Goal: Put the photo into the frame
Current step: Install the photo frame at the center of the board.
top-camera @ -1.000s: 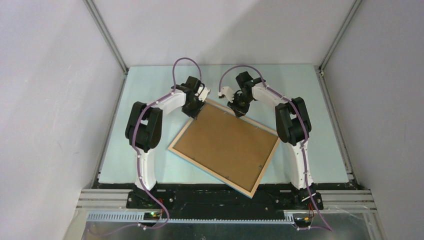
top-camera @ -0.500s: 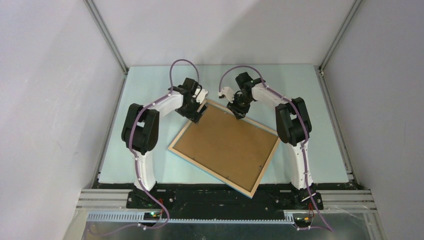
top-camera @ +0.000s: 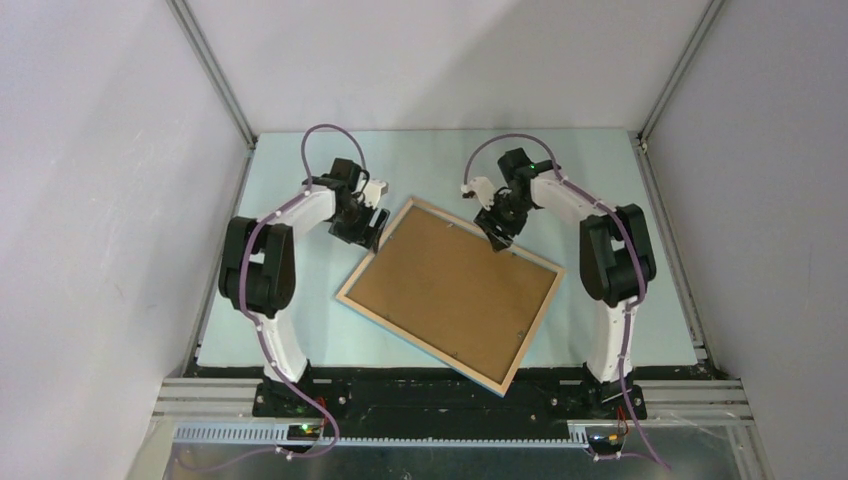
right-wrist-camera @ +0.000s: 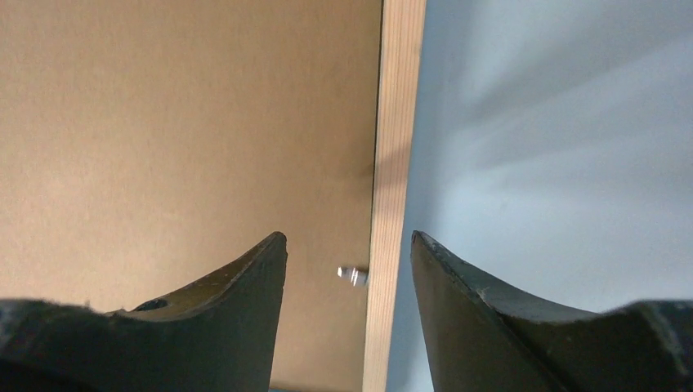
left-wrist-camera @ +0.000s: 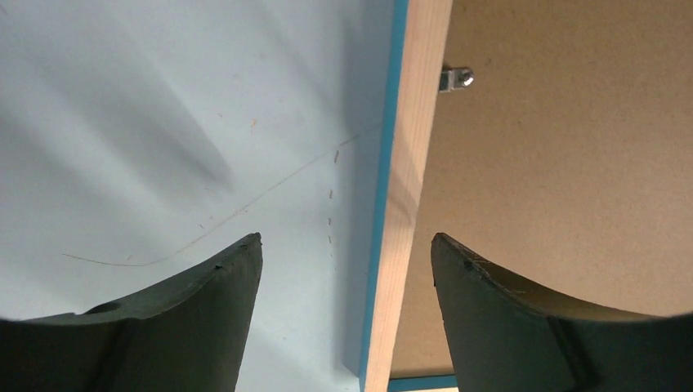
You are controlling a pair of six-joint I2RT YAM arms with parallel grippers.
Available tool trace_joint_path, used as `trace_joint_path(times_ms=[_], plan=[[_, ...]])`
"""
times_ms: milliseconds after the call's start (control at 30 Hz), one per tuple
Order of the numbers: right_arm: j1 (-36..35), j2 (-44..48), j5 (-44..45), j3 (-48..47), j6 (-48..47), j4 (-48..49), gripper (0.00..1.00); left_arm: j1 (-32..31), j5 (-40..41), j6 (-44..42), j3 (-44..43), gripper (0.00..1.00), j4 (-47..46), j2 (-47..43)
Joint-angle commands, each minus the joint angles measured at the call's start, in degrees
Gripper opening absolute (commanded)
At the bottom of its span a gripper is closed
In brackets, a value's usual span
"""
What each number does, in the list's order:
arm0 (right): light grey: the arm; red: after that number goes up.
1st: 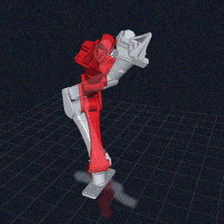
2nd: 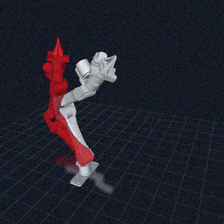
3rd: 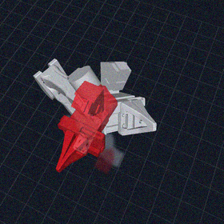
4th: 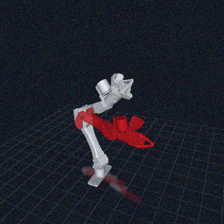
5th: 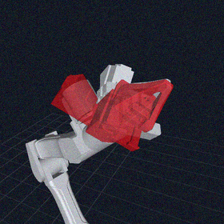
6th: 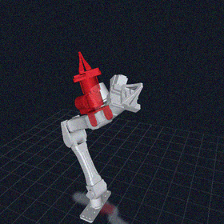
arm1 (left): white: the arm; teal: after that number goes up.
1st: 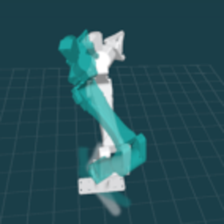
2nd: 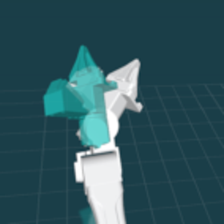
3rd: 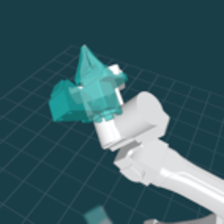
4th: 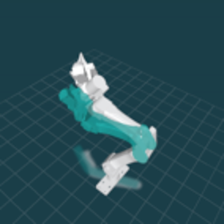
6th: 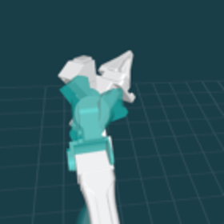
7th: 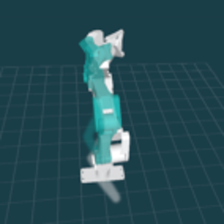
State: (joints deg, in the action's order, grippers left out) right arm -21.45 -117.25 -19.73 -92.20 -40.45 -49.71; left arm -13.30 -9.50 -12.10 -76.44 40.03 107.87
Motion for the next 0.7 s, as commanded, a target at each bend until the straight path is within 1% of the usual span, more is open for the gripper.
trace_joint_path(times_ms=[0, 133, 200, 333, 533, 667], plan=[[2.4, 7.29, 1.8, 6.61, 1.43, 1.65, 0.62, 0.18, -3.66, -0.94, 1.19, 0.8, -0.07, -4.83], [5.59, 11.94, 2.69, 12.17, 1.32, 2.29, 0.61, 0.29, -4.32, -0.93, 2.05, 0.8, -0.2, -5.4], [8.26, 13.52, 3.11, 14.52, 1.03, 2.52, 0.61, 0.29, -4.66, -0.85, 2.32, 0.79, -0.17, -5.47], [12.07, 15.07, 3.37, 17.79, -0.05, 3.12, 0.58, 0.25, -5.04, -0.69, 2.68, 0.78, -0.15, -5.48], [15.5, 13.41, 3.07, 18.97, -1.45, 3.35, 0.5, 0.29, -6.22, 0.24, 2.5, 0.77, -0.24, -4.76], [16.14, 12.14, 2.87, 18.9, -1.81, 3.71, 0.41, 0.24, -6.4, 0.28, 2.31, 0.76, -0.23, -3.75]])
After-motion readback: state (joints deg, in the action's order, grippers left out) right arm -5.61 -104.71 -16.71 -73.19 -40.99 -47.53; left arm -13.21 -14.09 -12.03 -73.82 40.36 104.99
